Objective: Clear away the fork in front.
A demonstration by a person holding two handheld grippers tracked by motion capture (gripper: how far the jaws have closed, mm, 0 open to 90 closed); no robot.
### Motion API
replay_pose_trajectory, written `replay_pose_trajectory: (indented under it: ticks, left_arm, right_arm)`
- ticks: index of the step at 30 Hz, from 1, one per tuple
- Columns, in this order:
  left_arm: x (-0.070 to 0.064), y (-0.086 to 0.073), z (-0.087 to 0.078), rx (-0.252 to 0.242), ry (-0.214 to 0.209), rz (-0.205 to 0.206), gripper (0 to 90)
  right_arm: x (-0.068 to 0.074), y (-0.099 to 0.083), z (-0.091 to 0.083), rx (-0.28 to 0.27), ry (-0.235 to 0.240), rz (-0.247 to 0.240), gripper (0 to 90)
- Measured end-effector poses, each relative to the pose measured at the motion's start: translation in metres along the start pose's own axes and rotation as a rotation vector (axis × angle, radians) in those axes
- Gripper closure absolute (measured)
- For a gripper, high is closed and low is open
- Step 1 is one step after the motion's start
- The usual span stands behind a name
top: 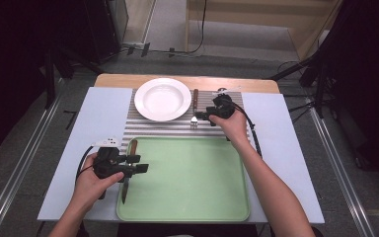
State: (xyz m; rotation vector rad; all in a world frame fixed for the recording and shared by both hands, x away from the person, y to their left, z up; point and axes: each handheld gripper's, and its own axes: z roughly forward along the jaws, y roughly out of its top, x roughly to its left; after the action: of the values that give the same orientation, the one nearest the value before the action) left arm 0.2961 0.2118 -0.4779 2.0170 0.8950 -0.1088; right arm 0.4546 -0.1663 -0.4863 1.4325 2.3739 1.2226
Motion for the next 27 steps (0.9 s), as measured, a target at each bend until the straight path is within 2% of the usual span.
replay_pose_trajectory:
  ticks: [6, 21, 24, 27]
  left_arm:
    - [-0.001, 0.000, 0.000, -0.005, 0.001, 0.001, 36.9]
    - [0.004, -0.001, 0.001, 0.000, 0.009, -0.008, 36.8]
    - [0.004, -0.002, 0.001, 0.003, 0.011, -0.013, 36.8]
    - [0.005, -0.002, 0.000, 0.000, 0.013, -0.014, 36.9]
  right_arm:
    - [-0.002, 0.010, 0.007, -0.007, -0.017, 0.002, 34.1]
    - [-0.016, 0.028, 0.032, 0.019, -0.109, 0.026, 34.4]
    - [-0.019, 0.029, 0.038, 0.002, -0.127, 0.050, 38.3]
    - [-0.020, 0.030, 0.045, 0.009, -0.152, 0.049, 40.8]
